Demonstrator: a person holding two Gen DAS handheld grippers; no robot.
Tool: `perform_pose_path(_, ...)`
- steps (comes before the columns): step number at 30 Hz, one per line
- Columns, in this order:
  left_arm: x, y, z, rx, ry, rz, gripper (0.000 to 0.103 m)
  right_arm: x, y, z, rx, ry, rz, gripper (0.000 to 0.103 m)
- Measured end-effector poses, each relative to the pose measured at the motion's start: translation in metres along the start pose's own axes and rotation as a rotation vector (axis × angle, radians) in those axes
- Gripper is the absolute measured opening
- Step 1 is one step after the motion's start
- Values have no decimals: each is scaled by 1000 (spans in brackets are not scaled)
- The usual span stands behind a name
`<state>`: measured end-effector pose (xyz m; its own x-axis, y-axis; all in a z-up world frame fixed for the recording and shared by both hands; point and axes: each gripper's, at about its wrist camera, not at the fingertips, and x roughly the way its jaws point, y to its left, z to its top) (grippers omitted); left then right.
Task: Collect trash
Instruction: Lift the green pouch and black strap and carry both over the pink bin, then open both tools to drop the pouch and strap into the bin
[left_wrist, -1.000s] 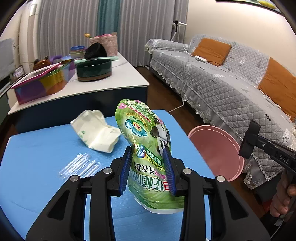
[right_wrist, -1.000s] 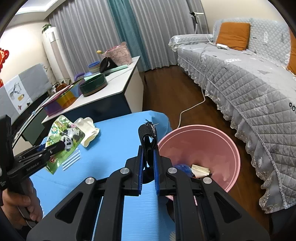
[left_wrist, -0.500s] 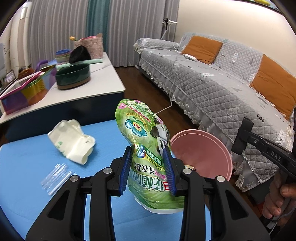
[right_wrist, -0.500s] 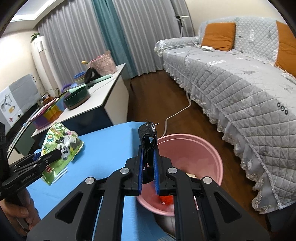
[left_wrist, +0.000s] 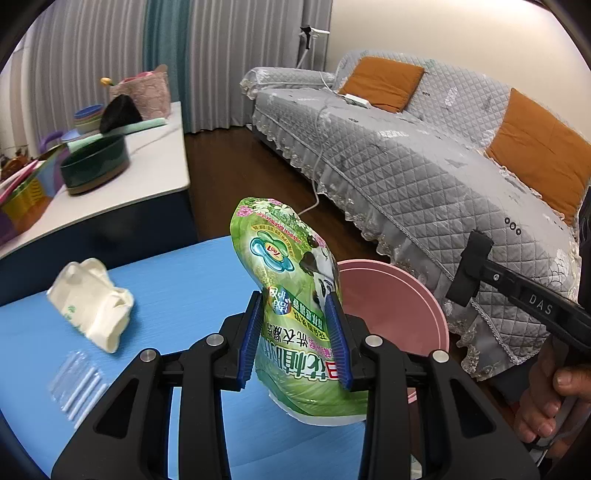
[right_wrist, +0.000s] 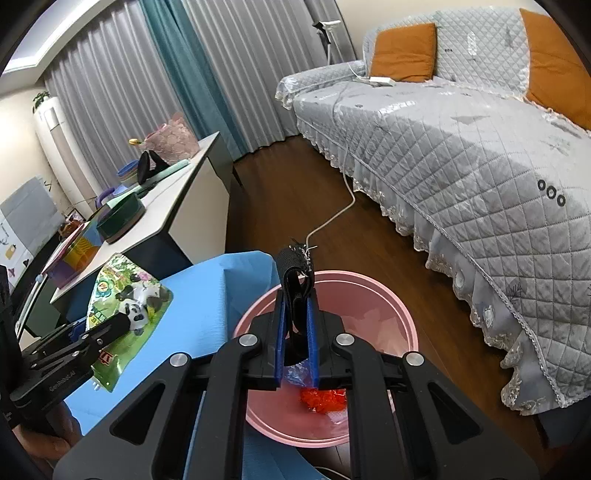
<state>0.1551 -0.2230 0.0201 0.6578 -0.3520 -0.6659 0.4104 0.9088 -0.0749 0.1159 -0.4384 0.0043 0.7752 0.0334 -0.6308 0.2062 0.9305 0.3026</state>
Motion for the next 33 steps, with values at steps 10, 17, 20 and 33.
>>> perform_pose_path(10, 34, -26, -2, 26, 42, -27, 39, 11, -16, -2, 30, 34, -8, 14)
perform_pose_path(17, 52, -35, -4, 30, 71, -40, 43, 18, -18, -4, 29, 56, -9, 14)
perform_pose_path(20, 59, -37, -5, 31, 82, -41, 48, 19, -18, -5, 33, 63, -10, 15)
perform_pose_path(33, 81, -30, -8, 0, 126, -33, 51, 27, -22, -7, 54, 85, -16, 38)
